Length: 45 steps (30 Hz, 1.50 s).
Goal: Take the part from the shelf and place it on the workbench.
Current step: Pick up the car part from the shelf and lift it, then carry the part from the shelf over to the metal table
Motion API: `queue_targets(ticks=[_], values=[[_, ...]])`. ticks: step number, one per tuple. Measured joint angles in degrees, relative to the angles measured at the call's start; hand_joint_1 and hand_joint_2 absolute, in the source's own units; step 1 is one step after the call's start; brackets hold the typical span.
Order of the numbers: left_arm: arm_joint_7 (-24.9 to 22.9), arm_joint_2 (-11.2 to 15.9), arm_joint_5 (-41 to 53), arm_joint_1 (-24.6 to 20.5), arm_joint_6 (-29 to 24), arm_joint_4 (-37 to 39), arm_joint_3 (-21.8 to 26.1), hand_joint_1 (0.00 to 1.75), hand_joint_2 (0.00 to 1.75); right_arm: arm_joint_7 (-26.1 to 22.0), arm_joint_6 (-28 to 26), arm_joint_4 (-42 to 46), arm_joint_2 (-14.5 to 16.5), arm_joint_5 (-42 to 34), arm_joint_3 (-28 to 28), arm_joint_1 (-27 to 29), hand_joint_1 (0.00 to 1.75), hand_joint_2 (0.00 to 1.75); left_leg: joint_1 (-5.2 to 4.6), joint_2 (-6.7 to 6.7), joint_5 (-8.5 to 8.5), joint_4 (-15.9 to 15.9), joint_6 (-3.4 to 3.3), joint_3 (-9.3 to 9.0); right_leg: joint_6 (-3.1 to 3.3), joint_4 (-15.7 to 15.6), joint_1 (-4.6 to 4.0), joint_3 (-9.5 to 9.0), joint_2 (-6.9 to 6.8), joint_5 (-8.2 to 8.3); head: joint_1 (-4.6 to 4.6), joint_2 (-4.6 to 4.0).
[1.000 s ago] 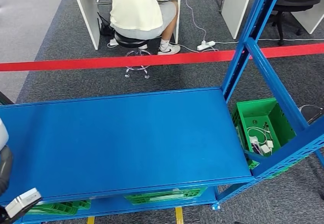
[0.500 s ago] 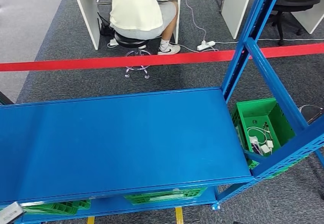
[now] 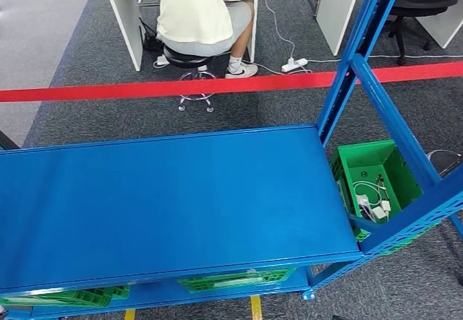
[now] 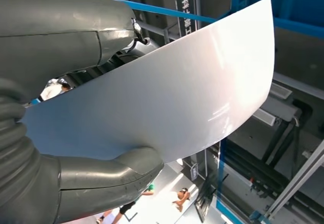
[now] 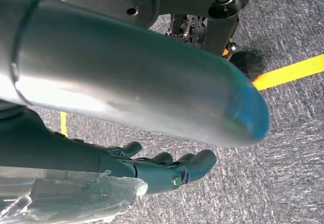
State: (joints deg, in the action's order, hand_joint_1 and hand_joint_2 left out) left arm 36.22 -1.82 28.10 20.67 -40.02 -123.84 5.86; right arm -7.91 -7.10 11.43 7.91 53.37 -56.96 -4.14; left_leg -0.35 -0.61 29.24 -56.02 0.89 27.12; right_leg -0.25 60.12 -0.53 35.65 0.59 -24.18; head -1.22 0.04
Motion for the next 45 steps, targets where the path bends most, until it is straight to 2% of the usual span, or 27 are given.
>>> queue_targets(ticks=[7, 11, 12, 13, 15, 16, 17, 18, 19, 21, 22, 23, 26, 27, 29, 30, 31, 32, 33, 34, 36, 38, 39, 41, 42, 43, 45], values=[[1.18, -0.30, -1.10, -0.11, 0.00, 0.02, 0.46, 1.75, 1.75, -0.14, -0.09, 0.00, 0.02, 0.12, 0.00, -0.02, 0.00, 0.00, -0.22, 0.00, 0.06, -0.27, -0.46, 0.09, -0.44, -0.19, 0.29, -0.01, 0.01, 0.27, -0.02, 0.00], [3.23, -0.96, -3.56, -0.74, 0.00, 0.02, 1.78, 1.75, 1.75, 0.16, -0.21, 0.00, 0.11, 0.20, 0.00, -0.09, 0.00, 0.00, -0.07, 0.14, -1.20, 0.60, -1.29, 0.07, -1.36, -0.43, 0.40, 0.15, -0.01, 0.46, -0.01, 0.00], [3.44, -1.11, -4.04, -0.99, -0.01, 0.02, 2.07, 1.75, 1.75, 0.13, -0.24, 0.00, 0.15, 0.13, 0.00, -0.12, 0.00, 0.00, 0.16, 0.24, -1.72, 1.02, -1.47, 0.10, -1.69, 0.49, 0.36, 0.65, -0.03, -0.38, 0.06, 0.00], [3.55, -1.25, -4.42, -1.22, -0.01, 0.03, 2.31, 1.75, 1.75, 0.04, -0.27, 0.00, 0.18, 0.07, -0.01, -0.15, 0.00, 0.00, 0.41, 0.34, -2.07, 1.33, -1.55, 0.17, -2.01, 2.69, 0.40, 1.62, -0.06, -1.99, 0.18, 0.00], [3.63, -1.44, -5.04, -1.55, -0.02, 0.10, 2.61, 1.75, 1.75, -0.37, -0.32, 0.00, 0.23, -0.05, -0.03, -0.13, 0.00, 0.00, 0.66, 0.51, -2.33, 1.35, -1.55, 0.54, -2.62, 10.16, 0.71, 4.48, -0.09, -5.96, 0.33, 0.00], [3.64, -1.48, -5.21, -1.68, -0.02, 0.17, 2.67, 1.75, 1.75, -0.60, -0.37, 0.00, 0.25, -0.08, -0.04, -0.10, 0.00, 0.00, 0.79, 0.58, -2.41, 1.31, -1.46, 0.68, -2.92, 13.50, 0.91, 5.65, -0.11, -7.20, 0.33, 0.00], [3.64, -1.50, -5.30, -1.81, -0.02, 0.27, 2.69, 1.75, 1.75, -0.80, -0.44, 0.00, 0.27, -0.10, -0.05, -0.06, 0.00, 0.00, 0.97, 0.64, -2.48, 1.26, -1.32, 0.77, -3.20, 15.01, 1.09, 5.94, -0.12, -7.33, 0.32, 0.00], [3.65, -1.51, -5.28, -1.92, -0.02, 0.36, 2.67, 1.75, 1.75, -0.91, -0.54, 0.00, 0.27, -0.11, -0.08, -0.03, 0.00, 0.00, 1.21, 0.65, -2.51, 1.17, -1.13, 0.84, -3.48, 14.12, 1.28, 5.09, -0.14, -6.36, 0.34, 0.00], [3.65, -1.51, -5.21, -1.98, -0.02, 0.45, 2.66, 1.75, 1.75, -0.95, -0.63, 0.00, 0.27, -0.10, -0.14, -0.02, 0.00, 0.00, 1.50, 0.66, -2.46, 1.00, -0.86, 0.86, -3.80, 10.93, 1.50, 3.09, -0.19, -4.59, 0.33, 0.00], [3.58, -1.50, -4.82, -1.99, -0.02, 0.55, 2.66, 1.75, 1.75, -0.65, -0.73, -0.01, 0.33, -0.03, -0.32, -0.06, 0.00, 0.00, 1.91, 0.62, -2.23, 0.46, 0.01, 1.10, -4.34, 3.32, 1.71, -1.53, -0.16, -2.42, 0.51, 0.00], [3.50, -1.48, -4.53, -1.97, -0.02, 0.57, 2.63, 1.75, 1.75, -0.30, -0.76, -0.02, 0.39, 0.04, -0.40, -0.07, 0.00, 0.00, 1.94, 0.58, -2.19, 0.15, 0.50, 1.29, -4.23, 0.94, 1.75, -2.89, -0.08, -2.15, 0.61, 0.00], [3.42, -1.46, -4.27, -1.92, -0.02, 0.57, 2.61, 1.75, 1.75, 0.15, -0.84, -0.03, 0.45, 0.10, -0.48, -0.08, 0.00, 0.00, 1.87, 0.52, -2.28, -0.08, 0.97, 1.55, -3.84, 0.12, 1.66, -3.30, 0.05, -2.46, 0.64, 0.00], [3.12, -1.39, -3.89, -1.74, -0.04, 0.59, 2.50, 1.75, 1.75, 1.50, -1.09, -0.04, 0.49, 0.17, -0.67, 0.03, 0.00, 0.00, 1.88, 0.46, -2.31, -0.54, 1.97, 2.31, -1.79, 0.20, 1.48, -2.37, 0.19, -2.12, 0.46, 0.00], [2.96, -1.37, -3.84, -1.70, -0.04, 0.59, 2.48, 1.75, 1.75, 1.90, -1.13, -0.04, 0.50, 0.16, -0.77, 0.06, 0.00, 0.00, 1.92, 0.49, -1.24, -1.56, 2.16, 2.90, -1.16, 0.16, 1.47, -1.99, 0.16, -1.85, 0.37, 0.00], [2.64, -1.31, -3.72, -1.66, -0.04, 0.61, 2.45, 1.75, 1.75, 2.62, -1.16, -0.04, 0.55, 0.07, -0.96, 0.09, 0.00, 0.00, 1.87, 0.54, 3.02, -7.11, 2.34, 5.41, -0.11, 0.08, 1.38, -0.99, 0.04, -1.16, 0.11, 0.00], [2.54, -1.28, -3.67, -1.65, -0.04, 0.63, 2.45, 1.75, 1.75, 2.88, -1.17, -0.04, 0.58, 0.03, -1.02, 0.11, 0.00, 0.00, 1.82, 0.54, 5.34, -11.09, 2.36, 7.07, 0.20, 0.08, 1.25, -0.38, -0.02, -0.79, 0.02, 0.00], [2.47, -1.26, -3.63, -1.63, -0.04, 0.67, 2.45, 1.75, 1.75, 3.07, -1.17, -0.04, 0.63, 0.00, -1.05, 0.13, 0.00, 0.00, 1.78, 0.54, 6.90, -14.54, 2.31, 8.36, 0.39, 0.08, 1.09, 0.24, -0.08, -0.37, 0.00, 0.00], [2.43, -1.25, -3.62, -1.61, -0.04, 0.70, 2.45, 1.75, 1.75, 3.20, -1.18, -0.04, 0.66, 0.00, -1.09, 0.16, 0.00, 0.00, 1.73, 0.54, 7.30, -16.45, 2.18, 8.84, 0.47, 0.09, 0.95, 0.86, -0.12, 0.09, 0.02, 0.00], [2.39, -1.25, -3.62, -1.60, -0.04, 0.74, 2.45, 1.75, 1.75, 3.28, -1.18, -0.04, 0.69, 0.00, -1.13, 0.18, 0.00, 0.00, 1.64, 0.54, 6.51, -16.32, 1.95, 8.28, 0.49, 0.09, 0.83, 1.45, -0.14, 0.60, 0.02, 0.00], [2.36, -1.23, -3.62, -1.59, -0.04, 0.76, 2.45, 1.75, 1.75, 3.37, -1.18, -0.04, 0.73, 0.00, -1.16, 0.17, 0.00, 0.00, 1.52, 0.54, 4.87, -14.18, 1.66, 6.70, 0.47, 0.09, 0.76, 2.03, -0.13, 1.14, 0.02, 0.00], [2.31, -1.15, -3.61, -1.67, -0.04, 0.79, 2.44, 1.75, 1.75, 3.51, -1.16, -0.04, 0.86, 0.01, -1.24, 0.11, 0.00, 0.00, 1.17, 0.54, 2.05, -6.50, 1.04, 1.76, 0.20, 0.13, 0.63, 3.05, -0.05, 2.21, -0.01, 0.00], [2.18, -1.01, -3.61, -1.72, -0.05, 0.80, 2.44, 1.75, 1.75, 3.56, -1.09, -0.04, 0.99, 0.02, -1.28, 0.12, 0.00, 0.00, 0.86, 0.53, 1.34, -1.14, 0.71, -1.18, -0.38, -0.05, 0.53, 3.60, 0.00, 3.40, -0.02, 0.00], [2.09, -0.92, -3.66, -1.73, -0.05, 0.80, 2.47, 1.75, 1.75, 3.52, -1.03, -0.04, 1.05, 0.02, -1.30, 0.16, 0.00, 0.00, 0.68, 0.53, 1.28, -0.16, 0.56, -1.39, -0.75, -0.37, 0.52, 3.70, 0.01, 4.09, -0.07, 0.00], [1.91, -0.79, -3.81, -1.76, -0.07, 0.81, 2.58, 1.75, 1.75, 3.13, -0.90, -0.04, 1.14, 0.00, -1.36, 0.26, 0.00, 0.00, 0.66, 0.59, 0.16, 0.06, -0.04, -0.46, -1.47, -1.03, 0.65, 3.83, -0.01, 5.07, -0.16, 0.00], [1.86, -0.72, -3.88, -1.82, -0.06, 0.81, 2.62, 1.75, 1.75, 2.74, -0.81, -0.04, 1.16, -0.04, -1.39, 0.30, 0.00, 0.00, 0.72, 0.66, -0.50, 0.16, -0.48, 0.07, -1.79, -0.64, 0.69, 4.16, -0.04, 4.23, -0.06, 0.00], [1.82, -0.63, -3.92, -1.90, -0.05, 0.81, 2.63, 1.75, 1.75, 2.21, -0.68, -0.04, 1.18, -0.09, -1.40, 0.33, 0.00, 0.00, 0.84, 0.72, -1.19, 0.28, -0.86, 0.72, -2.05, 0.92, 0.72, 4.75, -0.07, 2.19, 0.05, 0.00], [1.63, -0.32, -3.92, -2.06, -0.02, 0.81, 2.62, 1.75, 1.75, 1.03, -0.35, -0.04, 1.26, -0.27, -1.42, 0.19, 0.00, 0.00, 0.86, 0.79, -2.47, 0.28, -1.32, 2.22, -2.42, 7.44, 0.76, 6.35, -0.15, -3.95, 0.27, 0.00]])
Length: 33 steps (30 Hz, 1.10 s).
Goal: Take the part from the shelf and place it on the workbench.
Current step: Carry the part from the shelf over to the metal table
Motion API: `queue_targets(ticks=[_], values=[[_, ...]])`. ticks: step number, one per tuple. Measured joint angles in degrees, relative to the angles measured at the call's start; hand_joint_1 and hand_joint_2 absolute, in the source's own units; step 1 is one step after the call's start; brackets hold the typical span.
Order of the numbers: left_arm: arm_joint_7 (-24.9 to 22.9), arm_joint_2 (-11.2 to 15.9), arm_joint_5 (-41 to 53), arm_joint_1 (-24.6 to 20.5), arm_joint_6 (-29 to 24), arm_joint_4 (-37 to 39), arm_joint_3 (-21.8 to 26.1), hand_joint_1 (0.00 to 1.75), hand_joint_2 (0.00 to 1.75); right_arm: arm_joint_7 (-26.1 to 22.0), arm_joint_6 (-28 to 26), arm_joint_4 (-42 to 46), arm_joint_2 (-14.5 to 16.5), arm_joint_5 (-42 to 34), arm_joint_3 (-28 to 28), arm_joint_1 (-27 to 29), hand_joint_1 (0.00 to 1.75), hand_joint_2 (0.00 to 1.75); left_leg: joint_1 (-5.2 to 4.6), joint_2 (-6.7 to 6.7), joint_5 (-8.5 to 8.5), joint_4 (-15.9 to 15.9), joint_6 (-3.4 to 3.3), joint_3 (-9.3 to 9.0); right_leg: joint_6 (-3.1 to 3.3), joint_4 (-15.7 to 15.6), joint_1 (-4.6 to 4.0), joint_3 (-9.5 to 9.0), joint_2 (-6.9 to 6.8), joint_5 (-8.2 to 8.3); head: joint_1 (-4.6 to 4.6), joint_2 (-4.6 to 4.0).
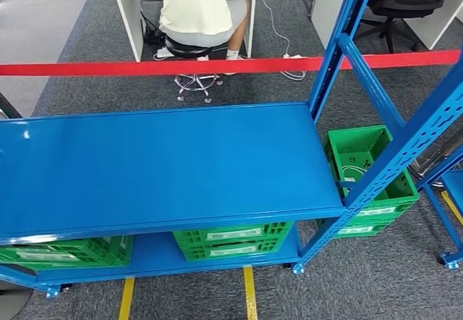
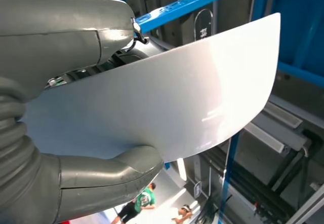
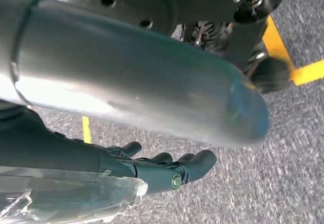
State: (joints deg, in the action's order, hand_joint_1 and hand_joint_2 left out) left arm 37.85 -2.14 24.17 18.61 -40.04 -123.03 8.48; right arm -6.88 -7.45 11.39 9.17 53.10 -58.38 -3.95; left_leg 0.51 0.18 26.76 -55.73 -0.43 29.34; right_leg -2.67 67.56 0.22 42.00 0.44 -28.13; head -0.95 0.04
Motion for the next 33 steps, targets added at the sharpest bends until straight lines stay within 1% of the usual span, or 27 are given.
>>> queue_targets(ticks=[1, 2, 3, 4, 5, 7, 8, 9, 11, 12, 13, 14, 16, 17, 18, 19, 21, 22, 23, 24, 26, 27, 28, 29, 31, 32, 33], values=[[-0.10, 0.19, 0.01, -0.09, 0.01, 0.00, 0.00, 1.75, 1.75, -0.50, 0.18, 0.00, 0.05, -0.08, 0.00, -0.11, 0.00, 0.00, -0.06, 0.01, -0.67, -0.04, -0.06, 0.84, -0.11, 3.79, -0.01, 0.55, 0.00, -2.24, 0.04, 0.00], [-0.20, 0.38, 0.02, -0.19, 0.02, 0.00, 0.00, 1.75, 1.75, -0.87, 0.32, 0.00, 0.09, -0.15, 0.00, -0.22, 0.00, 0.00, -0.15, 0.01, -1.33, -0.08, -0.08, 1.67, -0.14, 6.58, -0.04, 0.55, 0.00, -3.12, 0.07, 0.00], [-0.24, 0.55, 0.03, -0.27, 0.03, 0.00, -0.01, 1.75, 1.75, -1.12, 0.44, 0.00, 0.13, -0.20, 0.00, -0.29, 0.00, 0.00, -0.24, 0.01, -1.97, -0.12, -0.07, 2.48, -0.05, 7.60, -0.09, -0.33, 0.00, -2.66, 0.06, 0.00], [-0.27, 0.68, 0.04, -0.32, 0.03, 0.00, -0.01, 1.75, 1.75, -1.28, 0.51, 0.00, 0.15, -0.22, 0.00, -0.34, 0.00, 0.00, -0.34, 0.00, -2.57, -0.15, -0.02, 3.20, 0.16, 6.40, -0.17, -2.35, 0.00, -1.32, 0.07, 0.00], [-0.29, 0.80, 0.05, -0.36, 0.03, 0.00, -0.02, 1.75, 1.75, -1.39, 0.55, 0.00, 0.18, -0.24, 0.00, -0.41, 0.00, 0.00, -0.43, 0.00, -3.12, -0.16, 0.04, 3.79, 0.52, 3.16, -0.30, -5.37, 0.00, 0.04, 0.06, 0.00], [-0.30, 1.00, 0.07, -0.46, 0.02, 0.00, -0.02, 1.75, 1.75, -1.58, 0.59, 0.02, 0.19, -0.25, 0.00, -0.71, 0.00, 0.00, -0.50, 0.04, -4.09, -0.19, 0.41, 4.56, 1.45, -5.82, -0.67, -11.93, -0.04, 0.01, 0.02, 0.00], [-0.31, 1.09, 0.07, -0.55, 0.02, 0.00, -0.02, 1.75, 1.75, -1.64, 0.60, 0.03, 0.20, -0.26, 0.00, -0.88, 0.00, 0.00, -0.40, 0.09, -4.55, -0.17, 0.72, 4.75, 1.80, -9.03, -0.93, -13.80, -0.02, -0.66, 0.02, 0.00], [-0.31, 1.16, 0.07, -0.62, 0.02, 0.00, -0.03, 1.75, 1.75, -1.67, 0.60, 0.04, 0.21, -0.26, 0.00, -1.01, 0.00, 0.00, -0.25, 0.14, -5.01, -0.08, 1.10, 4.86, 2.08, -10.85, -1.16, -14.60, -0.01, -1.29, 0.01, 0.00], [-0.31, 1.30, 0.07, -0.68, 0.02, 0.00, -0.07, 1.75, 1.75, -1.69, 0.61, 0.04, 0.26, -0.28, 0.00, -1.01, 0.00, 0.00, 0.05, 0.16, -5.68, 0.19, 1.84, 5.05, 2.56, -11.82, -1.34, -14.26, -0.03, -0.50, 0.08, 0.00], [-0.31, 1.35, 0.07, -0.66, 0.02, 0.00, -0.06, 1.75, 1.75, -1.69, 0.61, 0.04, 0.28, -0.30, -0.01, -1.01, 0.00, 0.00, 0.11, 0.11, -5.06, -0.07, 2.20, 5.31, 2.87, -12.14, -1.23, -14.11, -0.11, 0.12, 0.04, 0.00], [-0.35, 1.43, 0.07, -0.67, 0.01, 0.00, -0.03, 1.75, 1.75, -1.69, 0.62, 0.04, 0.30, -0.30, -0.01, -1.02, 0.00, 0.00, 0.14, 0.05, -3.40, -1.25, 2.54, 5.80, 3.15, -12.44, -1.04, -13.84, -0.21, 0.84, -0.02, 0.00], [-0.39, 1.50, 0.08, -0.68, 0.00, 0.00, 0.00, 1.75, 1.75, -1.71, 0.65, 0.04, 0.34, -0.30, -0.02, -1.03, 0.00, 0.00, 0.22, 0.00, -0.85, -3.62, 2.88, 6.60, 3.31, -12.58, -0.82, -13.44, -0.31, 1.52, -0.10, 0.00], [-0.51, 1.67, 0.21, -0.68, -0.02, 0.00, 0.05, 1.75, 1.75, -1.70, 0.79, 0.04, 0.50, -0.25, -0.02, -1.02, 0.00, 0.00, 0.39, -0.02, 4.37, -10.88, 3.51, 8.62, 3.33, -12.41, -0.68, -12.13, -0.39, 2.59, -0.20, 0.00], [-0.58, 1.74, 0.33, -0.67, -0.02, 0.00, 0.08, 1.75, 1.75, -1.62, 0.84, 0.03, 0.62, -0.20, -0.02, -0.98, 0.00, 0.00, 0.52, -0.02, 5.50, -13.93, 3.79, 9.18, 3.17, -12.26, -0.58, -11.36, -0.45, 3.05, -0.20, 0.00], [-0.67, 1.80, 0.46, -0.65, -0.02, 0.00, 0.12, 1.75, 1.75, -1.41, 0.87, 0.03, 0.75, -0.13, -0.02, -0.94, 0.00, 0.00, 0.67, -0.01, 5.36, -15.38, 4.08, 8.96, 2.92, -12.05, -0.41, -10.57, -0.50, 3.47, -0.20, 0.00], [-0.74, 1.85, 0.59, -0.63, -0.02, 0.00, 0.17, 1.75, 1.75, -1.12, 0.85, 0.02, 0.89, -0.03, -0.01, -0.92, 0.00, 0.00, 0.84, -0.01, 4.14, -14.68, 4.40, 7.71, 2.60, -11.77, -0.15, -9.79, -0.55, 3.85, -0.20, 0.00], [-0.79, 1.90, 0.82, -0.63, -0.02, 0.01, 0.33, 1.75, 1.75, -0.49, 0.76, 0.04, 1.05, 0.17, -0.02, -0.92, 0.00, 0.00, 1.35, -0.04, 1.33, -8.13, 5.37, 2.85, 1.80, -10.98, 0.40, -8.40, -0.56, 4.41, -0.26, 0.00], [-0.80, 1.91, 0.91, -0.61, -0.03, -0.01, 0.46, 1.75, 1.75, -0.22, 0.70, 0.07, 1.07, 0.24, -0.01, -0.95, 0.00, 0.00, 1.46, -0.20, 0.80, -4.44, 5.59, 0.47, 1.35, -10.45, 0.48, -7.75, -0.53, 4.63, -0.39, 0.00], [-0.84, 1.92, 0.98, -0.57, -0.04, -0.03, 0.58, 1.75, 1.75, -0.02, 0.65, 0.09, 1.08, 0.28, -0.01, -0.96, 0.00, 0.00, 1.54, -0.31, 0.89, -1.87, 5.52, -1.02, 0.93, -10.00, 0.44, -7.24, -0.47, 4.90, -0.47, 0.00], [-0.91, 1.94, 1.01, -0.51, -0.04, -0.04, 0.69, 1.75, 1.75, 0.13, 0.60, 0.11, 1.08, 0.29, -0.01, -0.94, 0.00, 0.00, 1.46, -0.43, 1.32, -0.62, 5.17, -1.58, 0.54, -9.72, 0.31, -6.84, -0.40, 5.23, -0.58, 0.00], [-1.05, 1.96, 0.91, -0.35, -0.04, -0.07, 0.80, 1.75, 1.75, 0.30, 0.58, 0.11, 1.16, 0.29, -0.01, -0.74, 0.00, 0.00, 1.30, -0.37, 1.25, -0.68, 3.74, -0.95, 0.03, -9.57, 0.38, -6.34, -0.33, 5.85, -0.61, 0.00], [-1.10, 1.96, 0.86, -0.31, -0.04, -0.07, 0.84, 1.75, 1.75, 0.34, 0.59, 0.11, 1.17, 0.31, -0.01, -0.62, 0.00, 0.00, 1.24, -0.28, 0.97, -0.82, 3.06, -0.49, -0.14, -9.27, 0.48, -5.93, -0.37, 5.40, -0.62, 0.00], [-1.12, 1.97, 0.80, -0.28, -0.04, -0.07, 0.87, 1.75, 1.75, 0.35, 0.59, 0.11, 1.17, 0.32, -0.02, -0.53, 0.00, 0.00, 1.19, -0.19, 0.57, -0.88, 2.33, 0.07, -0.30, -8.09, 0.54, -5.31, -0.41, 3.96, -0.55, 0.00], [-1.12, 1.97, 0.75, -0.27, -0.04, -0.07, 0.92, 1.75, 1.75, 0.31, 0.60, 0.11, 1.18, 0.35, -0.01, -0.50, 0.00, 0.00, 1.11, -0.11, 0.07, -0.87, 1.66, 0.73, -0.41, -5.64, 0.55, -4.39, -0.44, 1.55, -0.46, 0.00], [-1.13, 1.97, 0.66, -0.26, -0.03, -0.07, 1.03, 1.75, 1.75, 0.17, 0.61, 0.11, 1.19, 0.41, -0.01, -0.55, 0.00, 0.00, 0.71, -0.06, -1.04, -0.90, 0.80, 2.12, -0.46, 1.84, 0.43, -2.49, -0.45, -3.99, -0.28, 0.00], [-1.13, 1.97, 0.60, -0.26, -0.02, -0.07, 1.07, 1.75, 1.75, 0.10, 0.61, 0.11, 1.19, 0.44, -0.01, -0.59, 0.00, 0.00, 0.43, -0.04, -1.63, -0.91, 0.57, 2.86, -0.34, 5.22, 0.34, -1.95, -0.45, -5.56, -0.25, 0.00], [-1.13, 1.98, 0.56, -0.26, -0.02, -0.07, 1.09, 1.75, 1.75, 0.05, 0.61, 0.11, 1.19, 0.45, -0.02, -0.61, 0.00, 0.00, 0.15, -0.02, -2.19, -0.93, 0.41, 3.59, -0.08, 7.04, 0.22, -2.14, -0.45, -5.79, -0.24, 0.00]])
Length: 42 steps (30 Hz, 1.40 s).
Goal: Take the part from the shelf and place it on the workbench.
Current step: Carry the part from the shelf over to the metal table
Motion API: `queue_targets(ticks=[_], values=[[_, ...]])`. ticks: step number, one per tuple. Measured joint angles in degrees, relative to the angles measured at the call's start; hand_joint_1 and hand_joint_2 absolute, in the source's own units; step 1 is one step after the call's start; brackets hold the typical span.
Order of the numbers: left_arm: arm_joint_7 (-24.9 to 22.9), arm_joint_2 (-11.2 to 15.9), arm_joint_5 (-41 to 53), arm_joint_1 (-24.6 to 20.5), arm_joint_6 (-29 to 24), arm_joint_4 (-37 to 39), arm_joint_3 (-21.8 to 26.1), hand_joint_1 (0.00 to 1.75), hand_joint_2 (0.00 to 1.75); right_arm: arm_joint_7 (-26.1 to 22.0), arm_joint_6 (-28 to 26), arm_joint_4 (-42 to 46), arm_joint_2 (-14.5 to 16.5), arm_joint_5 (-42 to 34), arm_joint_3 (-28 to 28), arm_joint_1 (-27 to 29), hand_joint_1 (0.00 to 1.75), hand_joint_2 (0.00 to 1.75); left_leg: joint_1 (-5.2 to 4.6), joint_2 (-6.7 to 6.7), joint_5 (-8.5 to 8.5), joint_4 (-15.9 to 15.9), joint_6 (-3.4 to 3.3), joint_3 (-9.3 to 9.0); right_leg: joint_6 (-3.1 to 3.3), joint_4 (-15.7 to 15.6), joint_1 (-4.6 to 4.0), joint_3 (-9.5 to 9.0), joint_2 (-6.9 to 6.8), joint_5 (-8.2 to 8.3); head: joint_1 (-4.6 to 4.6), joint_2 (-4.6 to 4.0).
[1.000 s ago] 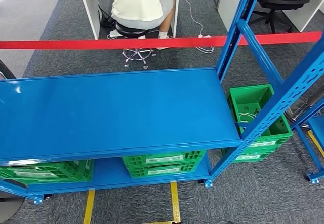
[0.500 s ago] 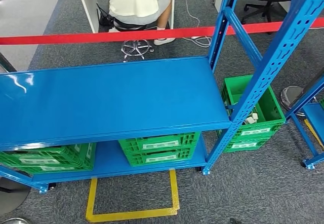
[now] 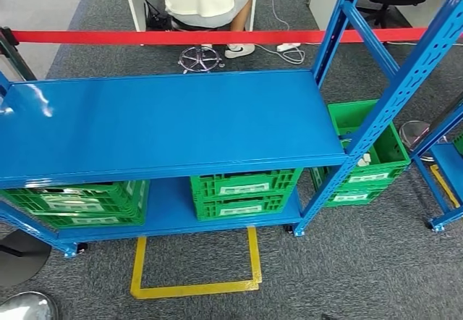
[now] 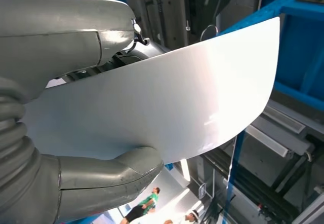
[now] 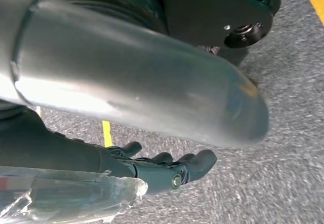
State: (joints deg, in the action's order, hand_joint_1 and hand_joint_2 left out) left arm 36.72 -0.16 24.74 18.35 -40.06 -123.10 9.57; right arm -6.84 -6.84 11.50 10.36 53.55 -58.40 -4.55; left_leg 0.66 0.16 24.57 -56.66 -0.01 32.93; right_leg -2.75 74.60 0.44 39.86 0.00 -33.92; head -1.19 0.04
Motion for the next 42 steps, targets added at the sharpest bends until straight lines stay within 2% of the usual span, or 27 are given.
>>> queue_targets(ticks=[1, 3, 4, 5, 7, 9, 10, 12, 14, 15, 16, 17, 19, 21, 22, 24, 25, 26, 29, 30, 32, 33, 35, 37, 39, 40, 42], values=[[0.00, 0.01, -0.04, 0.00, 0.00, 0.00, 0.02, 1.75, 1.75, -0.04, 0.00, 0.00, 0.00, 0.01, 0.00, -0.01, 0.00, 0.00, -0.30, 0.00, -0.59, -0.02, -0.11, 0.73, 0.44, -0.24, -0.20, -1.23, 0.01, 1.02, -0.01, 0.00], [0.00, 0.03, -0.08, -0.02, 0.00, 0.00, 0.04, 1.75, 1.75, -0.10, -0.01, 0.00, 0.00, 0.06, 0.00, -0.13, 0.00, 0.00, -0.80, -0.06, -1.70, -0.05, -0.22, 1.95, 1.92, -6.35, -0.94, -6.42, 0.02, 3.89, -0.02, 0.00], [0.00, 0.03, -0.08, -0.02, -0.01, 0.00, 0.04, 1.75, 1.75, -0.12, -0.01, 0.01, -0.02, 0.09, 0.01, -0.26, 0.00, 0.00, -1.00, -0.07, -2.22, -0.05, -0.16, 2.38, 2.80, -10.96, -1.32, -9.70, -0.01, 4.22, -0.07, 0.00], [0.00, 0.06, -0.08, -0.04, -0.01, 0.00, 0.04, 1.75, 1.75, -0.15, -0.02, 0.01, -0.03, 0.13, 0.01, -0.41, 0.00, 0.00, -1.04, -0.03, -2.71, -0.01, 0.01, 2.63, 3.23, -14.67, -1.63, -12.19, -0.02, 3.95, -0.08, 0.00], [0.00, 0.13, -0.08, -0.14, -0.01, 0.00, 0.03, 1.75, 1.75, -0.16, -0.05, 0.01, -0.03, 0.15, 0.02, -0.56, 0.00, 0.00, -0.82, 0.09, -3.72, 0.20, 0.60, 2.84, 3.36, -18.41, -2.05, -14.04, 0.03, 3.23, 0.01, 0.00], [0.00, 0.21, -0.08, -0.17, 0.00, 0.00, 0.02, 1.75, 1.75, -0.11, -0.07, -0.01, 0.07, 0.15, 0.01, -0.45, 0.00, 0.00, -0.61, 0.04, -3.99, 0.31, 1.31, 3.08, 3.18, -18.97, -2.02, -13.19, -0.01, 4.43, 0.17, 0.00], [0.00, 0.25, -0.08, -0.13, -0.01, 0.00, 0.03, 1.75, 1.75, -0.08, -0.09, -0.02, 0.12, 0.15, 0.01, -0.43, 0.00, 0.00, -0.58, -0.04, -2.73, -0.31, 1.65, 3.40, 3.34, -19.19, -1.84, -12.69, -0.11, 5.17, 0.14, 0.00], [0.00, 0.32, -0.07, -0.11, -0.01, 0.00, 0.02, 1.75, 1.75, -0.06, -0.12, -0.04, 0.21, 0.16, -0.01, -0.44, 0.00, 0.00, -0.42, -0.18, 2.76, -4.73, 2.33, 4.67, 3.64, -19.41, -1.52, -11.42, -0.28, 6.73, -0.07, 0.00], [0.00, 0.36, -0.05, -0.15, -0.01, 0.00, 0.01, 1.75, 1.75, -0.05, -0.11, -0.04, 0.26, 0.17, -0.01, -0.43, 0.00, 0.00, -0.19, -0.18, 7.56, -12.13, 2.93, 6.10, 3.63, -19.25, -1.44, -9.72, -0.31, 8.25, -0.21, 0.00], [0.00, 0.36, -0.05, -0.16, -0.01, 0.00, 0.00, 1.75, 1.75, -0.04, -0.10, -0.04, 0.29, 0.17, -0.01, -0.42, 0.00, 0.00, -0.08, -0.17, 8.02, -14.89, 3.17, 6.23, 3.50, -19.07, -1.39, -8.76, -0.34, 9.00, -0.19, 0.00], [0.00, 0.36, -0.06, -0.16, -0.01, 0.00, 0.00, 1.75, 1.75, -0.03, -0.09, -0.04, 0.32, 0.17, -0.01, -0.41, 0.00, 0.00, 0.01, -0.17, 7.07, -15.98, 3.38, 5.58, 3.33, -18.79, -1.29, -7.59, -0.37, 9.69, -0.20, 0.00], [0.00, 0.37, -0.05, -0.16, -0.01, 0.00, 0.00, 1.75, 1.75, -0.02, -0.09, -0.04, 0.35, 0.17, -0.01, -0.40, 0.00, 0.00, 0.13, -0.17, 5.33, -15.11, 3.60, 4.03, 3.12, -18.43, -1.14, -6.45, -0.39, 10.32, -0.20, 0.00], [0.00, 0.39, -0.04, -0.23, -0.01, 0.00, 0.00, 1.75, 1.75, 0.02, -0.10, -0.03, 0.39, 0.19, -0.01, -0.45, 0.00, 0.00, 0.52, -0.19, 3.30, -8.36, 4.15, -1.54, 2.55, -17.51, -0.98, -4.41, -0.34, 11.36, -0.26, 0.00], [0.00, 0.45, -0.02, -0.37, -0.01, 0.00, -0.01, 1.75, 1.75, 0.07, -0.14, 0.01, 0.39, 0.24, -0.01, -0.49, 0.00, 0.00, 0.63, -0.26, 4.56, -1.05, 3.63, -6.25, 1.89, -16.78, -1.11, -3.01, -0.24, 12.47, -0.27, 0.00], [0.00, 0.50, -0.01, -0.41, -0.01, 0.00, 0.00, 1.75, 1.75, 0.09, -0.16, 0.02, 0.39, 0.26, -0.01, -0.45, 0.00, 0.00, 0.49, -0.29, 5.24, 0.82, 3.04, -7.13, 1.64, -16.68, -1.15, -2.61, -0.20, 13.06, -0.28, 0.00], [0.00, 0.59, -0.03, -0.39, 0.00, 0.00, 0.02, 1.75, 1.75, 0.13, -0.17, 0.01, 0.39, 0.30, -0.01, -0.20, 0.00, 0.00, 0.28, -0.17, 4.83, 1.15, 1.61, -6.41, 1.20, -16.78, -0.93, -2.23, -0.17, 13.89, -0.27, 0.00], [0.00, 0.64, -0.04, -0.37, -0.01, 0.00, 0.02, 1.75, 1.75, 0.16, -0.17, 0.01, 0.39, 0.32, -0.01, -0.04, 0.00, 0.00, 0.24, -0.09, 4.31, 1.08, 1.00, -5.91, 0.94, -16.32, -0.78, -1.92, -0.16, 13.02, -0.22, 0.00], [0.00, 0.68, -0.04, -0.37, -0.01, 0.00, 0.03, 1.75, 1.75, 0.18, -0.16, 0.00, 0.40, 0.35, -0.01, 0.09, 0.00, 0.00, 0.25, 0.00, 3.69, 1.07, 0.46, -5.29, 0.64, -14.82, -0.68, -1.36, -0.15, 11.00, -0.13, 0.00], [0.00, 0.74, -0.05, -0.33, -0.01, 0.00, 0.05, 1.75, 1.75, 0.20, -0.11, 0.00, 0.42, 0.44, -0.01, 0.03, 0.00, 0.00, 0.10, 0.05, 1.53, 1.03, -0.26, -2.82, 0.09, -4.49, -0.60, 1.03, -0.15, 2.31, 0.19, 0.00], [0.00, 0.74, -0.05, -0.32, -0.01, 0.00, 0.05, 1.75, 1.75, 0.19, -0.10, 0.00, 0.42, 0.45, -0.01, -0.04, 0.00, 0.00, 0.01, 0.05, 0.75, 0.99, -0.29, -1.82, 0.10, -1.30, -0.60, 1.24, -0.15, 1.16, 0.22, 0.00], [0.00, 0.76, -0.05, -0.29, -0.01, 0.00, 0.05, 1.75, 1.75, 0.17, -0.09, 0.00, 0.42, 0.49, -0.01, -0.10, 0.00, 0.00, -0.16, 0.05, -0.81, 0.92, -0.20, 0.19, 0.37, 0.05, -0.63, -0.89, -0.14, 2.80, 0.22, 0.00], [0.00, 0.77, -0.05, -0.26, -0.01, 0.00, 0.07, 1.75, 1.75, 0.17, -0.09, 0.00, 0.42, 0.54, -0.01, -0.13, 0.00, 0.00, -0.20, 0.04, -1.54, 0.91, -0.09, 1.06, 0.62, -2.27, -0.67, -3.44, -0.12, 4.50, 0.20, 0.00], [0.00, 0.79, -0.06, -0.18, -0.01, 0.00, 0.16, 1.75, 1.75, 0.15, -0.14, 0.00, 0.42, 0.66, -0.01, -0.32, 0.00, 0.00, -0.25, 0.02, -2.88, 0.85, 0.31, 2.35, 1.21, -11.23, -0.88, -10.53, -0.05, 5.10, 0.24, 0.00], [0.00, 0.80, -0.09, -0.05, -0.02, 0.00, 0.35, 1.75, 1.75, 0.16, -0.19, 0.00, 0.42, 0.78, 0.01, -0.60, 0.00, 0.00, -0.21, 0.07, -4.21, 0.94, 0.91, 2.91, 1.46, -18.22, -1.17, -14.80, 0.06, 3.38, 0.29, 0.00], [0.00, 0.82, -0.15, 0.10, -0.02, 0.00, 0.48, 1.75, 1.75, 0.25, -0.22, -0.01, 0.43, 0.85, 0.02, -0.61, 0.00, 0.00, -0.09, 0.10, -5.28, 1.18, 1.65, 3.14, 1.85, -19.59, -1.30, -14.70, 0.05, 3.45, 0.39, 0.00], [0.00, 0.84, -0.22, 0.22, -0.02, 0.00, 0.51, 1.75, 1.75, 0.30, -0.24, -0.02, 0.43, 0.87, 0.02, -0.54, 0.00, 0.00, 0.00, 0.07, -4.83, 0.99, 2.00, 3.40, 2.29, -19.59, -1.27, -14.19, -0.04, 4.01, 0.47, 0.00], [-0.03, 0.86, -0.38, 0.50, -0.02, 0.00, 0.59, 1.75, 1.75, 0.38, -0.28, -0.04, 0.44, 0.90, 0.02, -0.44, 0.00, 0.00, 0.06, 0.00, -0.42, -2.10, 2.60, 4.56, 3.21, -19.64, -1.09, -12.72, -0.26, 5.51, 0.18, 0.00]])
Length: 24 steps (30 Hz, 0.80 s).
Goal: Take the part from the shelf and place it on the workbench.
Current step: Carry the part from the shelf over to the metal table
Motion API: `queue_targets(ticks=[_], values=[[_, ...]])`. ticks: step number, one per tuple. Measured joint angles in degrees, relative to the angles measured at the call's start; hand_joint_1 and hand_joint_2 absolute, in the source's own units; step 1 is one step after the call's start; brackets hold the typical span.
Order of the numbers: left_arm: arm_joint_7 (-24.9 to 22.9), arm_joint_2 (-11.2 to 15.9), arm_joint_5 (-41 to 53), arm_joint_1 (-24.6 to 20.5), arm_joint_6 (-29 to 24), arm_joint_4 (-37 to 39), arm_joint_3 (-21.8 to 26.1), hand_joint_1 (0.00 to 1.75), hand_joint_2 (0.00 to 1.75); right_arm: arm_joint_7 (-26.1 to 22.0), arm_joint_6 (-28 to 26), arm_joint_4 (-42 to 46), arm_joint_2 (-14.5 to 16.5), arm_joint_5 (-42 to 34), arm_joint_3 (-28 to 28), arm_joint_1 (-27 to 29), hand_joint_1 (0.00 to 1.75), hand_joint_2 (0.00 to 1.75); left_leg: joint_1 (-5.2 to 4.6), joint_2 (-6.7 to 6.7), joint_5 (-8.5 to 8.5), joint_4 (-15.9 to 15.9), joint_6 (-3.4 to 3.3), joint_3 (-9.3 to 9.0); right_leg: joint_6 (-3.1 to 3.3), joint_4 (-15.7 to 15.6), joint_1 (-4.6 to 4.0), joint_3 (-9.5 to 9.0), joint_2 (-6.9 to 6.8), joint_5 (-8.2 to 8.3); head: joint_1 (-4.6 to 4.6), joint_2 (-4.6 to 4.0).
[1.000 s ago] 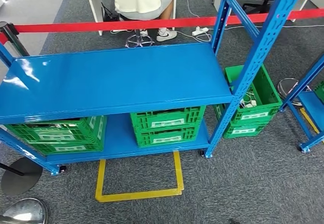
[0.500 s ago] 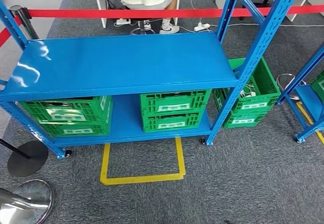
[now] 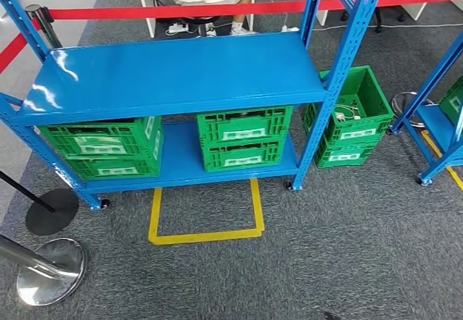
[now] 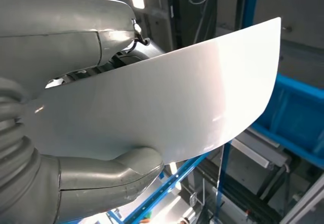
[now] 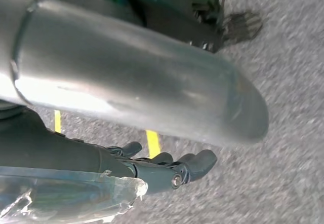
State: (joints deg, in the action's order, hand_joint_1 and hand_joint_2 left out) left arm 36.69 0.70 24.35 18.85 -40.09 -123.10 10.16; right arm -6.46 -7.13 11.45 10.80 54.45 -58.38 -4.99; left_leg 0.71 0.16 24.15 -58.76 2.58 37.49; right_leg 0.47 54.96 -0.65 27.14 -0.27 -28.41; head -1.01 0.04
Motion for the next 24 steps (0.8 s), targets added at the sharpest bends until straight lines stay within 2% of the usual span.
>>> queue_targets(ticks=[2, 3, 4, 5, 6, 7, 8, 9, 10, 11, 13, 14, 15, 17, 18, 19, 20, 21, 23, 24], values=[[-0.04, 0.02, -0.10, 0.12, 0.00, 0.00, 0.07, 1.75, 1.75, 0.01, -0.05, 0.00, 0.00, 0.03, 0.00, 0.01, 0.00, 0.00, 0.00, -0.02, 6.42, -7.45, 0.42, 1.76, 0.41, 0.09, -0.01, 1.76, -0.09, 1.65, -0.24, 0.00], [-0.05, 0.02, -0.13, 0.14, 0.00, 0.00, 0.09, 1.75, 1.75, 0.01, -0.07, 0.00, 0.00, 0.03, 0.00, 0.02, 0.00, 0.00, 0.01, -0.02, 7.90, -11.14, 0.58, 2.29, 0.40, 0.19, -0.02, 2.71, -0.11, 2.49, -0.25, 0.00], [-0.05, 0.02, -0.15, 0.15, 0.00, 0.00, 0.13, 1.75, 1.75, 0.01, -0.06, 0.00, 0.00, 0.04, 0.00, 0.03, 0.00, 0.00, 0.02, -0.02, 7.90, -13.72, 0.69, 2.23, 0.34, 0.32, -0.02, 3.73, -0.14, 3.32, -0.25, 0.00], [-0.05, 0.02, -0.17, 0.15, 0.00, 0.00, 0.20, 1.75, 1.75, 0.01, -0.05, 0.00, 0.00, 0.04, 0.00, 0.04, 0.00, 0.00, 0.04, -0.02, 6.58, -14.34, 0.76, 1.33, 0.23, 0.53, 0.00, 4.81, -0.15, 4.06, -0.25, 0.00], [-0.05, 0.02, -0.18, 0.15, 0.00, 0.00, 0.27, 1.75, 1.75, 0.01, -0.05, 0.00, 0.00, 0.04, 0.00, 0.04, 0.00, 0.00, 0.09, -0.01, 4.79, -12.88, 0.81, -0.60, 0.09, 0.82, 0.04, 5.96, -0.16, 4.75, -0.25, 0.00], [-0.05, 0.02, -0.20, 0.13, 0.00, 0.00, 0.35, 1.75, 1.75, 0.01, -0.04, 0.00, 0.00, 0.05, 0.00, 0.02, 0.00, 0.00, 0.17, -0.01, 3.61, -9.72, 0.87, -3.41, -0.10, 1.22, 0.05, 6.98, -0.14, 5.31, -0.26, 0.00], [-0.05, 0.03, -0.21, 0.10, 0.00, 0.00, 0.40, 1.75, 1.75, 0.01, -0.04, 0.01, 0.00, 0.07, 0.00, 0.00, 0.00, 0.00, 0.25, -0.03, 3.49, -5.23, 0.88, -6.80, -0.33, 1.74, -0.03, 7.92, -0.08, 5.75, -0.27, 0.00], [-0.06, 0.04, -0.25, 0.04, 0.01, 0.00, 0.43, 1.75, 1.75, -0.02, -0.05, 0.01, 0.00, 0.09, 0.00, -0.02, 0.00, 0.00, 0.29, -0.05, 4.28, -0.91, 0.60, -9.73, -0.60, 2.25, -0.15, 8.71, -0.03, 6.16, -0.25, 0.00], [-0.08, 0.05, -0.32, 0.03, 0.01, 0.00, 0.45, 1.75, 1.75, -0.05, -0.05, 0.01, 0.00, 0.14, 0.00, -0.04, 0.00, 0.00, 0.26, -0.08, 5.27, 2.12, 0.17, -11.57, -0.86, 2.58, -0.27, 9.27, 0.01, 6.59, -0.22, 0.00], [-0.10, 0.09, -0.47, 0.04, 0.01, 0.00, 0.50, 1.75, 1.75, -0.11, -0.07, 0.01, 0.00, 0.22, 0.00, 0.01, 0.00, 0.00, 0.14, -0.11, 5.93, 3.84, -0.41, -12.37, -1.12, 2.70, -0.33, 9.68, 0.03, 7.06, -0.21, 0.00], [-0.14, 0.18, -0.84, 0.11, 0.01, 0.00, 0.67, 1.75, 1.75, -0.24, -0.10, 0.00, 0.00, 0.46, 0.00, 0.21, 0.00, 0.00, 0.10, -0.02, 5.55, 3.99, -1.67, -11.79, -1.70, 2.85, -0.12, 10.24, 0.04, 7.50, -0.19, 0.00], [-0.14, 0.22, -1.02, 0.12, 0.01, 0.00, 0.76, 1.75, 1.75, -0.31, -0.11, 0.00, 0.00, 0.63, 0.00, 0.34, 0.00, 0.00, 0.13, 0.03, 5.10, 3.97, -2.18, -11.47, -2.05, 3.84, 0.01, 10.75, 0.06, 6.60, -0.09, 0.00], [-0.14, 0.26, -1.15, 0.10, 0.01, 0.00, 0.82, 1.75, 1.75, -0.35, -0.12, 0.00, 0.00, 0.80, 0.01, 0.41, 0.00, 0.00, 0.21, 0.07, 4.60, 3.99, -2.57, -11.06, -2.40, 6.04, 0.13, 11.65, 0.09, 4.84, 0.07, 0.00], [-0.14, 0.32, -1.41, 0.13, 0.01, 0.00, 0.89, 1.75, 1.75, -0.43, -0.08, -0.01, 0.00, 1.15, 0.04, 0.40, 0.00, 0.00, 0.19, -0.13, 3.63, 3.95, -2.87, -9.96, -2.95, 13.61, 0.28, 14.24, 0.11, -0.15, 0.32, 0.00], [-0.14, 0.33, -1.52, 0.14, 0.02, 0.00, 0.91, 1.75, 1.75, -0.45, -0.01, -0.01, 0.00, 1.29, 0.07, 0.37, 0.00, 0.00, 0.19, -0.33, 3.12, 3.92, -2.83, -9.34, -3.09, 17.20, 0.33, 15.21, 0.11, -2.06, 0.33, 0.00], [-0.14, 0.34, -1.63, 0.15, 0.02, 0.00, 0.94, 1.75, 1.75, -0.46, 0.08, -0.02, 0.00, 1.40, 0.08, 0.37, 0.00, 0.00, 0.19, -0.63, 2.62, 3.89, -2.73, -8.74, -3.13, 19.16, 0.37, 15.25, 0.11, -3.03, 0.32, 0.00], [-0.14, 0.36, -1.75, 0.14, 0.03, 0.00, 0.97, 1.75, 1.75, -0.48, 0.18, -0.02, 0.00, 1.48, 0.09, 0.39, 0.00, 0.00, 0.20, -0.99, 2.18, 3.86, -2.60, -8.21, -3.10, 18.79, 0.40, 14.10, 0.15, -2.95, 0.32, 0.00], [-0.14, 0.38, -1.88, 0.14, 0.04, 0.00, 1.01, 1.75, 1.75, -0.48, 0.26, -0.02, 0.00, 1.53, 0.09, 0.40, 0.00, 0.00, 0.22, -1.43, 1.79, 3.83, -2.41, -7.76, -3.00, 16.05, 0.45, 11.73, 0.37, -2.00, 0.32, 0.00], [-0.14, 0.41, -2.09, 0.10, 0.06, 0.00, 1.14, 1.75, 1.75, -0.48, 0.35, -0.02, 0.00, 1.55, 0.09, 0.34, 0.00, 0.00, 0.22, -2.30, 1.14, 3.76, -1.93, -7.09, -2.72, 7.22, 0.67, 5.41, 2.53, 0.04, 0.32, 0.00], [-0.14, 0.43, -2.13, 0.04, 0.08, 0.00, 1.21, 1.75, 1.75, -0.47, 0.42, -0.02, 0.02, 1.54, 0.09, 0.31, 0.00, 0.00, 0.21, -2.70, 0.84, 3.71, -1.62, -6.83, -2.56, 3.88, 0.74, 3.25, 3.53, 0.58, 0.29, 0.00]])
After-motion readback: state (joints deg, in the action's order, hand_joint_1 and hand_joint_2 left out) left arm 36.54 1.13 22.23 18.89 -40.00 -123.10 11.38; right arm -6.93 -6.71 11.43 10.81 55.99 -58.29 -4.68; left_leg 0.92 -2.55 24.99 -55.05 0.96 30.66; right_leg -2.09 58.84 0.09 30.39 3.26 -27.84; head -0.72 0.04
